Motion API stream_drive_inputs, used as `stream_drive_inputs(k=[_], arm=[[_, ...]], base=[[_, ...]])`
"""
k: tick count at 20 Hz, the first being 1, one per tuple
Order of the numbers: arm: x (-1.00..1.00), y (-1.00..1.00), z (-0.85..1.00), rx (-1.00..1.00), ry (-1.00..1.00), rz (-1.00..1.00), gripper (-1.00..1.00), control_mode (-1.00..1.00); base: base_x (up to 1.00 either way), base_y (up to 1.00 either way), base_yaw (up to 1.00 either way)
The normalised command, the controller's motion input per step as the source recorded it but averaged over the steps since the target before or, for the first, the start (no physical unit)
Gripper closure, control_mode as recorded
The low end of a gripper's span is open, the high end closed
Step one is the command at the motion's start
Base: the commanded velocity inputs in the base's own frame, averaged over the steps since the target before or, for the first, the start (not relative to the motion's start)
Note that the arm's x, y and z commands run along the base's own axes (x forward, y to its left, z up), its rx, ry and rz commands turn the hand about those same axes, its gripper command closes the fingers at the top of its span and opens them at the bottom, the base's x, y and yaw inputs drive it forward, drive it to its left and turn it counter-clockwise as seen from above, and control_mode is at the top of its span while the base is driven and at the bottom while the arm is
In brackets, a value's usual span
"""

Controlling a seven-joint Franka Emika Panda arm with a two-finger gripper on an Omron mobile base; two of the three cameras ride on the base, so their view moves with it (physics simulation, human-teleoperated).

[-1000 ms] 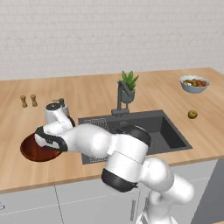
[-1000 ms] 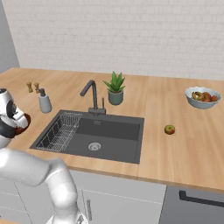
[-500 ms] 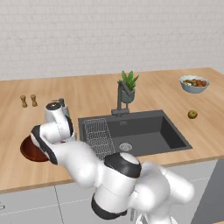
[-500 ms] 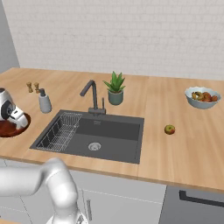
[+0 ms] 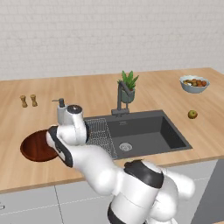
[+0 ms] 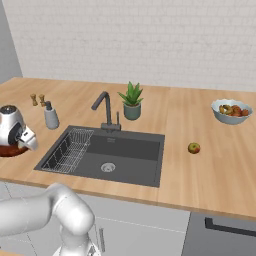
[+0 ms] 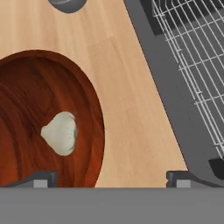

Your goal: Pick the garlic from the sink and place it in the bowl. Then pick the bowl and place it in the microwave. Then close the microwave door and press the start button.

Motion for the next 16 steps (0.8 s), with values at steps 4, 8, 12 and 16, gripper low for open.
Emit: stream_drive_inputs(k=[4, 8, 12, 16], arm=[[0.11, 0.09, -0.02, 0.05, 0.00, 0.00, -1.00, -1.00], [0.11, 0.28, -0.02, 0.02, 0.00, 0.00, -1.00, -1.00], [0.07, 0.22, -0.06, 0.00, 0.00, 0.00, -1.00, -1.00], [0.03, 0.00, -0.07, 0.00, 0.00, 0.00, -1.00, -1.00]], base=[[0.00, 0.00, 0.00], [0.00, 0.00, 0.00], [0.00, 0.00, 0.00], [0.00, 0.00, 0.00]])
